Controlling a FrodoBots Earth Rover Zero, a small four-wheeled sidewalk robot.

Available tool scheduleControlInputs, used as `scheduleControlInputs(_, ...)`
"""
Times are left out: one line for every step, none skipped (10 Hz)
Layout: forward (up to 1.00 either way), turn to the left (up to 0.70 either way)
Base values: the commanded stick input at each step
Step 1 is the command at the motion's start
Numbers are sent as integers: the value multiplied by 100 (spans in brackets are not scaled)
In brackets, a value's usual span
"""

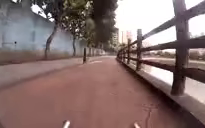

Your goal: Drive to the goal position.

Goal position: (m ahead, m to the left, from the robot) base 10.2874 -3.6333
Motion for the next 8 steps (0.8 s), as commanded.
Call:
scheduleControlInputs(100,0)
scheduleControlInputs(100,0)
scheduleControlInputs(100,0)
scheduleControlInputs(100,0)
scheduleControlInputs(100,0)
scheduleControlInputs(100,0)
scheduleControlInputs(100,0)
scheduleControlInputs(100,0)
